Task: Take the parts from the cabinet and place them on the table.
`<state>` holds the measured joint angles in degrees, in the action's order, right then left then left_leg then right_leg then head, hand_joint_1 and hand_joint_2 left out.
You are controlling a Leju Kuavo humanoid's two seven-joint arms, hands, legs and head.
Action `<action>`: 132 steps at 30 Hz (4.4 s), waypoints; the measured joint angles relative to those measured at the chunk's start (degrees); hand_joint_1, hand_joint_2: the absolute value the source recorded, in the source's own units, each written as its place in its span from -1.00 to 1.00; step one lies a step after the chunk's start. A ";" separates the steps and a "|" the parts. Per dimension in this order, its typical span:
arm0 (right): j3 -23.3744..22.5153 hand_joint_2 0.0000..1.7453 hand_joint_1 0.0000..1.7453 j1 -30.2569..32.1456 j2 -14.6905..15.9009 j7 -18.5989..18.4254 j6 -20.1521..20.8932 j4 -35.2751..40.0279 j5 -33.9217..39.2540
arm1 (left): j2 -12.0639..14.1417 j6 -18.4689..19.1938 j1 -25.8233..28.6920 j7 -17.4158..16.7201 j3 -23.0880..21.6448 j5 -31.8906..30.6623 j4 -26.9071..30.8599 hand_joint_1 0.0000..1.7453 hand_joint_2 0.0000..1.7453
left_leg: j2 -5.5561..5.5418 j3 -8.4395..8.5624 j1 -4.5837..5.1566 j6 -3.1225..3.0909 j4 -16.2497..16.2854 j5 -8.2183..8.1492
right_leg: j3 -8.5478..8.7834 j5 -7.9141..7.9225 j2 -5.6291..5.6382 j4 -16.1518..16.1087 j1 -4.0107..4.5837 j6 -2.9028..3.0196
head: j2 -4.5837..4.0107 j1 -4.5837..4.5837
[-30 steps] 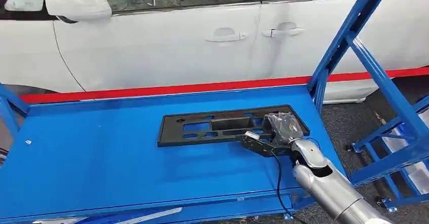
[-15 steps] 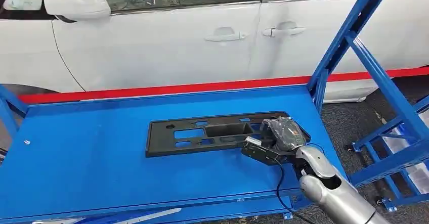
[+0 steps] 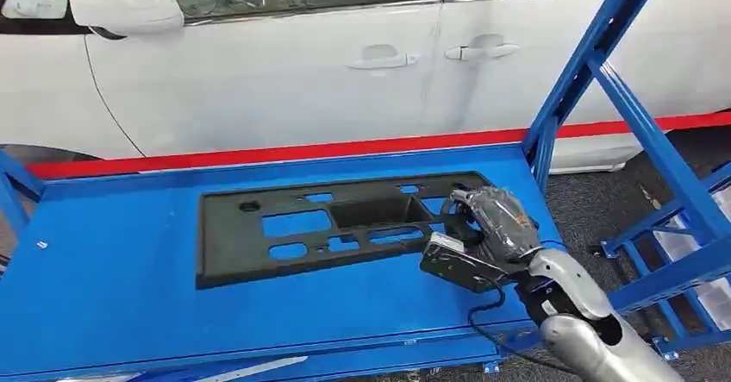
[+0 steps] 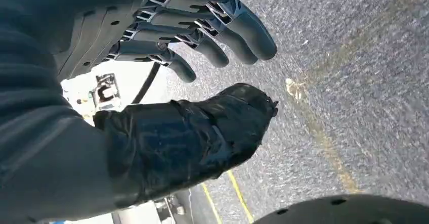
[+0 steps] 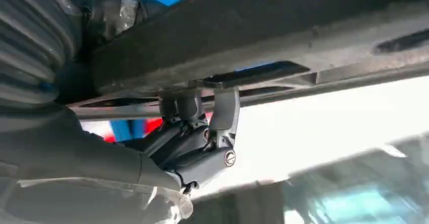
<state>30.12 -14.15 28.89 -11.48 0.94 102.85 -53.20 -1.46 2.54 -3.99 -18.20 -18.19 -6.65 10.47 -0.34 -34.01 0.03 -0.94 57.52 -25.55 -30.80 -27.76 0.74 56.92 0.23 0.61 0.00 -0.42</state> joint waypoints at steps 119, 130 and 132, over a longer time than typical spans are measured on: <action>4.78 1.00 1.00 -2.04 6.36 -10.12 14.60 25.89 0.89 | 0.85 5.55 -0.86 0.41 -6.99 -8.22 -0.11 -1.00 1.00 | 0.70 -1.60 -0.14 -0.33 1.24 0.95 | 3.61 -2.22 -0.74 0.47 -0.50 -1.56 | 0.00 0.33; 4.78 1.00 1.00 -2.84 6.56 -12.02 16.05 26.30 4.35 | 0.90 5.71 -0.75 0.74 -7.01 -8.24 -0.18 -1.00 1.00 | 0.48 -4.08 -0.37 1.83 16.75 -5.99 | -4.75 3.90 -1.38 1.15 -0.47 0.75 | 0.00 0.07; 4.78 1.00 1.00 -3.22 6.56 -12.04 16.44 26.37 4.69 | 0.92 5.70 -0.79 0.78 -7.01 -8.30 -0.20 -1.00 1.00 | 0.45 1.49 -0.22 1.16 10.51 -2.96 | -6.69 5.12 -1.28 1.55 -0.37 0.59 | 0.00 0.04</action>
<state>34.91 -17.37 35.45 -23.52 17.37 129.22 -48.50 -0.55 8.24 -4.78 -17.42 -25.20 -14.95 10.27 0.11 -32.52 -0.19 0.22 68.02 -28.51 -37.49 -22.64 -0.54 58.48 -0.14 1.20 0.00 -0.37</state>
